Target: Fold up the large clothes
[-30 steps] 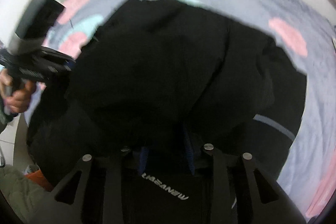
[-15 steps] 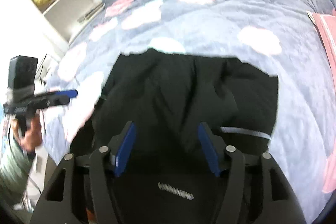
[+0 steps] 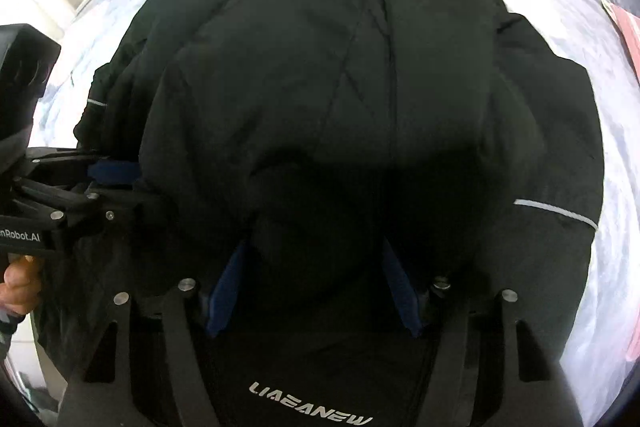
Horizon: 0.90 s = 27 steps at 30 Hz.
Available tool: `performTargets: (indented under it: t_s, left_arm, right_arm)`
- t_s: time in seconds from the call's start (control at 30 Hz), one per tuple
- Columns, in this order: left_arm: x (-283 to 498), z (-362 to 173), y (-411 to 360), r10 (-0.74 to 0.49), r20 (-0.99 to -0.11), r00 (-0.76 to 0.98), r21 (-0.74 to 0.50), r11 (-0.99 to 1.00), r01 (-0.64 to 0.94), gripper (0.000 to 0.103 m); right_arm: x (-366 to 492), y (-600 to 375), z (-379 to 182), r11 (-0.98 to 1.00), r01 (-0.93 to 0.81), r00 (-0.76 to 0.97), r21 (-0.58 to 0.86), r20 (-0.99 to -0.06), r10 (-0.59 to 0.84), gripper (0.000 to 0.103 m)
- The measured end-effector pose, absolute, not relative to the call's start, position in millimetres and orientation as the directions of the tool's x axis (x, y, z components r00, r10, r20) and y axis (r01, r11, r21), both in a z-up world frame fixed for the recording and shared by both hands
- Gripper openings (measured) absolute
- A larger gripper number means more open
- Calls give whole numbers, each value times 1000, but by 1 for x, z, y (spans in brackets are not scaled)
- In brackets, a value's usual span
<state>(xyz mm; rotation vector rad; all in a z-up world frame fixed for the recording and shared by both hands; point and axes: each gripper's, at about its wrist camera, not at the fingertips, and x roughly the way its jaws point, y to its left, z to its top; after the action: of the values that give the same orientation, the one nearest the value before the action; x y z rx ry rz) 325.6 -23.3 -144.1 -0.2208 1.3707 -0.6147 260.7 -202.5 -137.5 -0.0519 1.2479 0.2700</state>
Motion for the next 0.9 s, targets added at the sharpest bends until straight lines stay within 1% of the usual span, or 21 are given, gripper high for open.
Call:
performTargets:
  t_s: [0.13,0.23,0.37,0.43,0.53,0.6,0.67,0.77,0.83,0.9]
  left_arm:
    - [312,-123,-9,-557,-826,87,-509,803,310,51]
    - [295,-103,6,-543,-830,123,-486,814,318,51]
    - [296,-76,27,-567,-799,202,-497,811,309,51]
    - [299,-63,36,-600,-762,242,-530,794,299,51]
    - [314,-59,38,-635,-716,289,-572,771,278,51]
    - [324,-70,27,-627,-720,297,-567,778,270,51]
    - [331,-93,22,-605,-745,280,-548,795,260,51]
    - [333,-133,31,-563,-788,249,-517,825,230,51]
    - [334,-152,30,-544,-804,241,-499,837,227,44]
    - [331,-158,30,-545,-794,269,-481,834,268,44]
  right_arm:
    - [248,-217,-123,961,-222,276,165,-935,224,66]
    - [230,-238,-99,954,-206,278,219,-922,271,67]
    - [222,-259,-54,963,-180,378,199,-890,254,68]
    - [233,-265,-33,967,-172,434,187,-867,244,68]
    - [260,-259,-17,959,-194,477,205,-835,275,68]
    - [283,-250,-22,959,-210,486,191,-830,272,68]
    - [292,-236,-38,955,-230,481,190,-831,281,68]
    - [300,-227,-85,968,-221,422,117,-883,203,68]
    - [298,-231,-113,972,-212,391,105,-902,183,68]
    - [292,-238,-119,969,-212,420,128,-883,208,68]
